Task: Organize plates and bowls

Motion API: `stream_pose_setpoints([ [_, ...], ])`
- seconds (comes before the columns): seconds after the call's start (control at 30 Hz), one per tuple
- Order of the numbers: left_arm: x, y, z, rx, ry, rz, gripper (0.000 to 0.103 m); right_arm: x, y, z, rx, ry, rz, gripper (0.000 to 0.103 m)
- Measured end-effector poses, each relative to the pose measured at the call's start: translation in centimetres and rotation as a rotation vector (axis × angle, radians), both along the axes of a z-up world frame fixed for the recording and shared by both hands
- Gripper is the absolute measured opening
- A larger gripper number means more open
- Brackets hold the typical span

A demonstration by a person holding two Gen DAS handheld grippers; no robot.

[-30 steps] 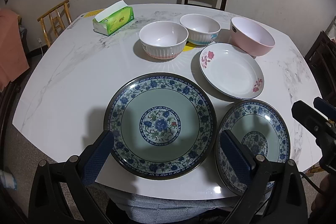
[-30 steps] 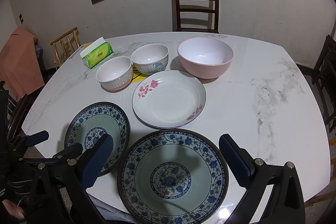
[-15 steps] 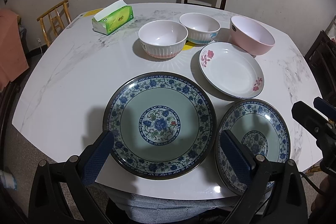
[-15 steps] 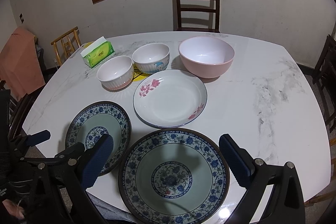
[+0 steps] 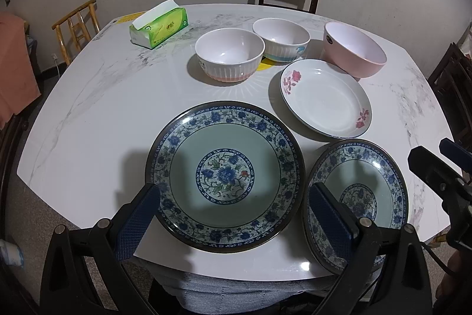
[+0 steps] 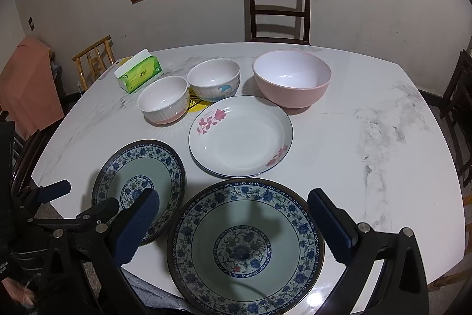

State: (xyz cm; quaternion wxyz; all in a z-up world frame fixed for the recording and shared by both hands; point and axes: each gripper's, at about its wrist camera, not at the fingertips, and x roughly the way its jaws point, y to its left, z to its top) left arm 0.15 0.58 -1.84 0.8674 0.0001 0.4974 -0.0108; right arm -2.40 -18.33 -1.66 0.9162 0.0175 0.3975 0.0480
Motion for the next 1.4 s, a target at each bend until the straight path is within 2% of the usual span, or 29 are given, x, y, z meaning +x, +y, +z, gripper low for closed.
stream_pose_setpoints([
  [0.23,0.1,0.2,-0.2,-0.008,0.006,-0.005,0.099,0.1,0.2,-0.1,0.004,0.006,0.011,0.1],
  [0.5,0.9,2.2,-0.6,-0.063,0.03,0.013,0.083,1.2,0.3,-0.7,0.048,0.034,0.07,0.09],
  [0.63,1.4,4.2,-0.7,-0.113,0.046,0.034,0.071,2.3,0.4,-1.5,0.112,0.082,0.124,0.081],
  [0.7,1.6,5.0,-0.8,-0.132,0.048,0.044,0.067,2.9,0.6,-2.0,0.134,0.112,0.147,0.069],
  [0.93,2.6,9.0,-1.7,-0.249,0.097,0.086,0.041,5.2,2.1,-4.1,0.194,0.203,0.217,0.057],
  [1.13,3.1,11.1,-2.6,-0.304,0.127,0.114,0.041,7.1,3.0,-5.5,0.205,0.264,0.242,0.057],
  [1.4,4.0,13.5,-4.5,-0.371,0.182,0.154,0.041,10.1,3.6,-7.6,0.218,0.356,0.246,0.051],
])
